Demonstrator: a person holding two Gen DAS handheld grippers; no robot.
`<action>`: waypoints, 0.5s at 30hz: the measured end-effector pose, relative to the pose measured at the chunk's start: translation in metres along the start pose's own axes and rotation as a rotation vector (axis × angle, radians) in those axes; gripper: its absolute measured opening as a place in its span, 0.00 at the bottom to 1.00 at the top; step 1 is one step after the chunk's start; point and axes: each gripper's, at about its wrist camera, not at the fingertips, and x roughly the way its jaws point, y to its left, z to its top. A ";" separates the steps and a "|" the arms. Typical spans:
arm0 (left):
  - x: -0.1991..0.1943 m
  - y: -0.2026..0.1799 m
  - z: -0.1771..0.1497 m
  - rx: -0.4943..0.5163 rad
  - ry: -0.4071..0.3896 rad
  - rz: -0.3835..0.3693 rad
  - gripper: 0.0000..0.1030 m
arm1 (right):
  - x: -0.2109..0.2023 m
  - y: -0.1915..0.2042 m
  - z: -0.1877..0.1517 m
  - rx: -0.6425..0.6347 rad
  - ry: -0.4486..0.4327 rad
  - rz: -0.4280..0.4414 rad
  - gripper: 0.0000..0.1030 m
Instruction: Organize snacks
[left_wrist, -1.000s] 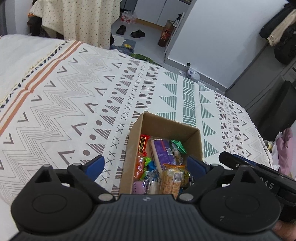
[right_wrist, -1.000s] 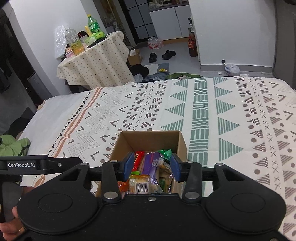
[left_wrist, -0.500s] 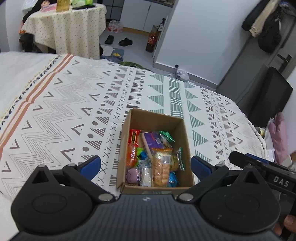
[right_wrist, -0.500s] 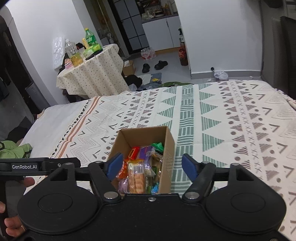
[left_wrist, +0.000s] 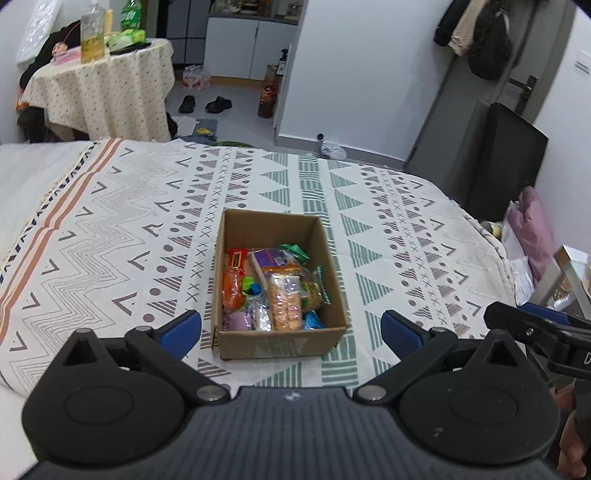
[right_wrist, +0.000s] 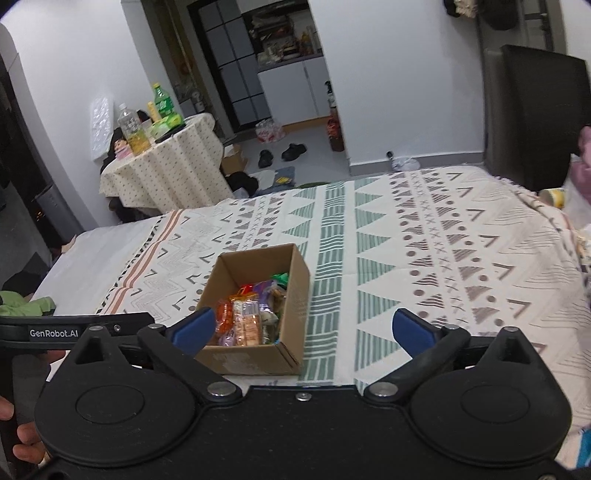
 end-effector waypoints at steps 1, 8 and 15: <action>-0.003 -0.002 -0.002 0.007 -0.005 -0.004 1.00 | -0.005 -0.001 -0.002 0.007 -0.005 -0.004 1.00; -0.029 -0.007 -0.018 0.041 -0.052 -0.021 1.00 | -0.031 -0.002 -0.022 0.037 -0.031 -0.036 1.00; -0.052 -0.006 -0.037 0.084 -0.095 -0.028 1.00 | -0.051 0.004 -0.044 0.057 -0.062 -0.071 1.00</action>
